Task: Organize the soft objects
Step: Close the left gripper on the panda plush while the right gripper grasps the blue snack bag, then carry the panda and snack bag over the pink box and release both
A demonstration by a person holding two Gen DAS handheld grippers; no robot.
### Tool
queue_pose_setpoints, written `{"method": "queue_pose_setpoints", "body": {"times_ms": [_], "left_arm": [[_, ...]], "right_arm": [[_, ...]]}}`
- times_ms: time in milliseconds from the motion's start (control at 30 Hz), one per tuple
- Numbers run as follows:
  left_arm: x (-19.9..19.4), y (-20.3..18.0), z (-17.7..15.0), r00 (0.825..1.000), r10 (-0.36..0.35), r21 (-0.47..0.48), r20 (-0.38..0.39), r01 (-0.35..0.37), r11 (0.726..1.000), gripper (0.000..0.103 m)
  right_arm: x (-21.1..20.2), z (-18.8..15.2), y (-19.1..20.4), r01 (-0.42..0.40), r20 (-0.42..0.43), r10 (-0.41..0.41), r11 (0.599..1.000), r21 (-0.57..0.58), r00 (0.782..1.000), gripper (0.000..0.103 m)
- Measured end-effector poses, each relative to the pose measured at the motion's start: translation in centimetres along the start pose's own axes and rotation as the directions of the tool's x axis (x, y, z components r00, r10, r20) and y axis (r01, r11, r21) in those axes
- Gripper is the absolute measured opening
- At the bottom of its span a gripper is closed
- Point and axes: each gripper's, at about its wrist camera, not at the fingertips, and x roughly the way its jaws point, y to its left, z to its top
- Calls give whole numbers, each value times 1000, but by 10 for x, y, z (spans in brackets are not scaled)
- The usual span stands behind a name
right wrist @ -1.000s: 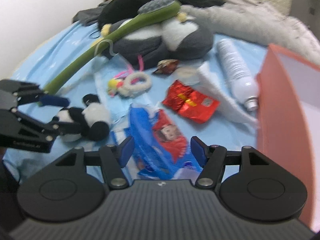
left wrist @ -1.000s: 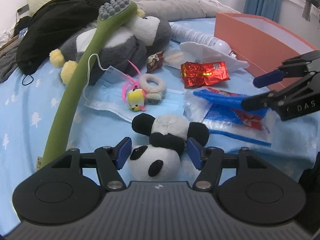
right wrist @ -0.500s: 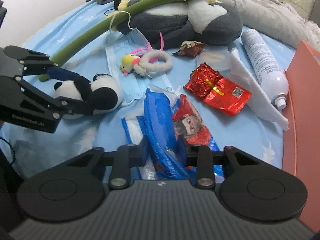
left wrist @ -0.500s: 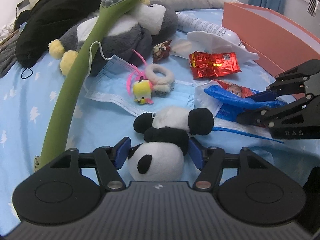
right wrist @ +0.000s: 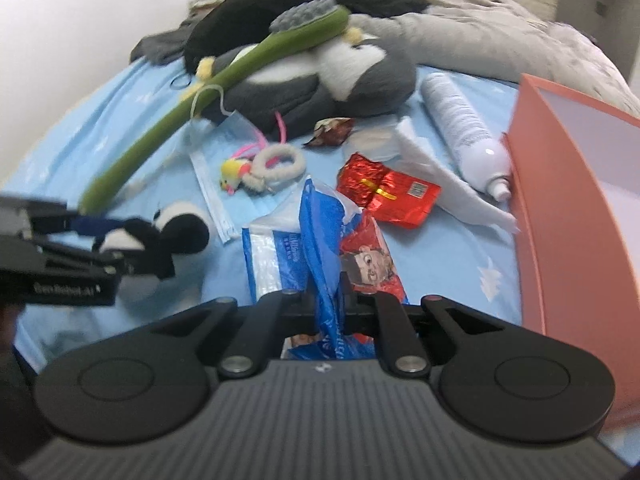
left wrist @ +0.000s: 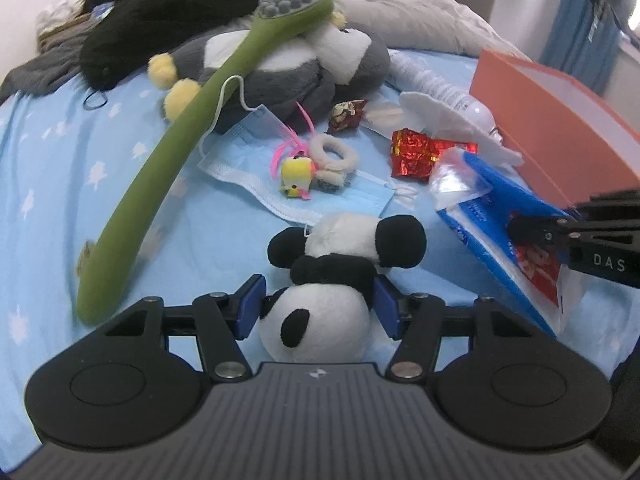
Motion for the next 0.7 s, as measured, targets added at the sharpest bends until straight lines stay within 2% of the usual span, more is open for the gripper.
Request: {"method": "queue_pose_setpoints", "body": {"times_ms": [267,533,700], "left_arm": [[-27,-7,-12,1000,4,-125,30,0,992,64],[-52,-21,-13,998,-7,-167,67,18,986,64],[-69,-30,0,994,-23,-172,109,42,984,64]], "right_arm": [[-31,-12,1,15,9,-15,996,84,1000,11],[-57,-20,0,25,24,-29,991,134,999,11],[-76,-15,-1,36,74,-46,990,139,996,11]]}}
